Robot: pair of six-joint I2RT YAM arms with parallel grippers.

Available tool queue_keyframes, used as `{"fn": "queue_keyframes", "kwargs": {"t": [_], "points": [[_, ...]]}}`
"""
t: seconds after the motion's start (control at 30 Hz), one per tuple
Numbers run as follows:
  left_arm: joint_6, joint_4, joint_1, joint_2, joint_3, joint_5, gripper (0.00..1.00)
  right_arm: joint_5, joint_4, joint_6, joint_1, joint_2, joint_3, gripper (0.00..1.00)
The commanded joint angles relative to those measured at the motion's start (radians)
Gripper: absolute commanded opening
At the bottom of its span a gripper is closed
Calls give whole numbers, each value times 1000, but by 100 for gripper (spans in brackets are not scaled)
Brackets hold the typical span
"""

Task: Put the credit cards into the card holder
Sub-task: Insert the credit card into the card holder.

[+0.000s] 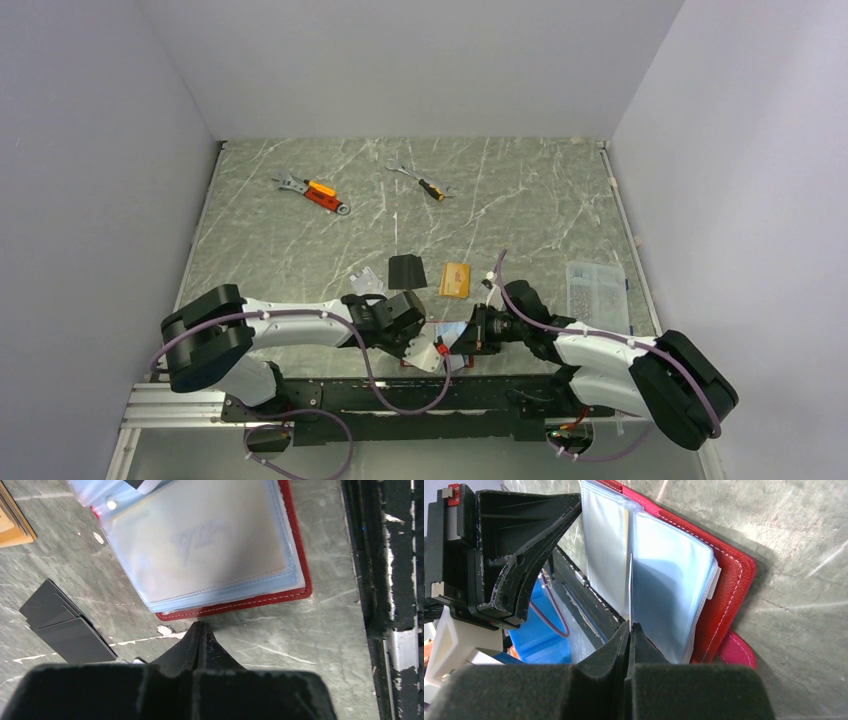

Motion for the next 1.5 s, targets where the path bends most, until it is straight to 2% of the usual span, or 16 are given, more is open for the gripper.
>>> {"fn": "queue_keyframes", "kwargs": {"t": [0.0, 0.37, 0.8, 1.27, 1.47], "points": [[19, 2, 8, 37, 18, 15, 0, -27, 41, -25, -12, 1, 33, 0], [14, -9, 9, 41, 42, 31, 0, -48, 35, -30, -34, -13, 27, 0], [24, 1, 9, 83, 49, 19, 0, -103, 97, -32, -51, 62, 28, 0], [20, 0, 9, 79, 32, 8, 0, -131, 190, 6, -59, 65, -4, 0], [19, 0, 9, 77, 30, 5, 0, -129, 172, 1, -59, 63, -2, 0]]}}
